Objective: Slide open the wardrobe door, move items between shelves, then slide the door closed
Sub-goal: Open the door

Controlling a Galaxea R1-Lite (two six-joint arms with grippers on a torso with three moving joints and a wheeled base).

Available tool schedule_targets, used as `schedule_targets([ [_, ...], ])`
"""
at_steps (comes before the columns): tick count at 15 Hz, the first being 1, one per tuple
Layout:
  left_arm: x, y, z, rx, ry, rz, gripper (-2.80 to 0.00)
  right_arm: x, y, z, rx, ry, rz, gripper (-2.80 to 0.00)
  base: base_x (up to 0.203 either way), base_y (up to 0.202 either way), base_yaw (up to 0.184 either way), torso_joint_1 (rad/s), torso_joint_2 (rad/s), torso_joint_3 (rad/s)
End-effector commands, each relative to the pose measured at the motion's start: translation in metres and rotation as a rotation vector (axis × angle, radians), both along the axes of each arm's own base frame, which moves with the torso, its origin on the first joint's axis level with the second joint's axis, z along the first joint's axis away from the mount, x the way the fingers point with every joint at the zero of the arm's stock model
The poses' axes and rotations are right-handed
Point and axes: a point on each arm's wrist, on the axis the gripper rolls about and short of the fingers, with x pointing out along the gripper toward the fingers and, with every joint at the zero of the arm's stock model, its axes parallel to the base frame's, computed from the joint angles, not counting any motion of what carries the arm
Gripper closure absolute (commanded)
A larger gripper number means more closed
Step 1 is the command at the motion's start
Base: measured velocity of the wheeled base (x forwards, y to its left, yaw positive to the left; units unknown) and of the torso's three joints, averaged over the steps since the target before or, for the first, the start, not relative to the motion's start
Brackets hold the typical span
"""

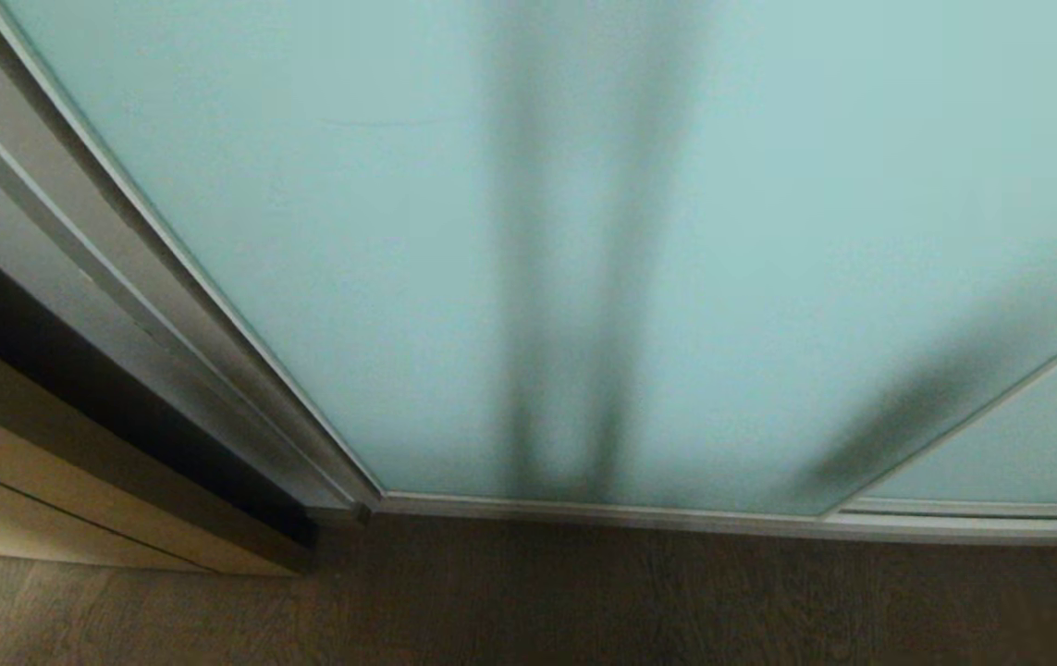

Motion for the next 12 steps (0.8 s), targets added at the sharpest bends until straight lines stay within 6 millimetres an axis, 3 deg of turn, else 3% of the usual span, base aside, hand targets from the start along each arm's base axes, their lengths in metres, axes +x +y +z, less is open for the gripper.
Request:
schedule_targets([
  [1,0.0,0.0,0.0,0.0,0.002,0.0,0.0,0.0,0.0,0.0,0.0,0.0,0.0,0.0,0.0,0.0,0.0,0.0,0.0,0.0],
  [5,0.0,0.0,0.002,0.053,-0.004,0.001,0.0,0.0,0.0,0.0,0.0,0.001,0.0,0.0,0.0,0.0,0.0,0.0,0.0,0.0],
  [6,-0.003,0.0,0.012,0.058,-0.04,0.003,0.0,0.0,0.0,0.0,0.0,0.001,0.0,0.0,0.0,0.0,0.0,0.0,0.0,0.0],
  [9,-0.024,0.0,0.081,0.081,-0.222,0.006,0.0,0.0,0.0,0.0,0.0,0.002,0.0,0.0,0.0,0.0,0.0,0.0,0.0,0.0],
  [12,-0.014,0.0,0.169,0.085,-0.325,0.008,0.0,0.0,0.0,0.0,0.0,0.0,0.0,0.0,0.0,0.0,0.0,0.0,0.0,0.0],
])
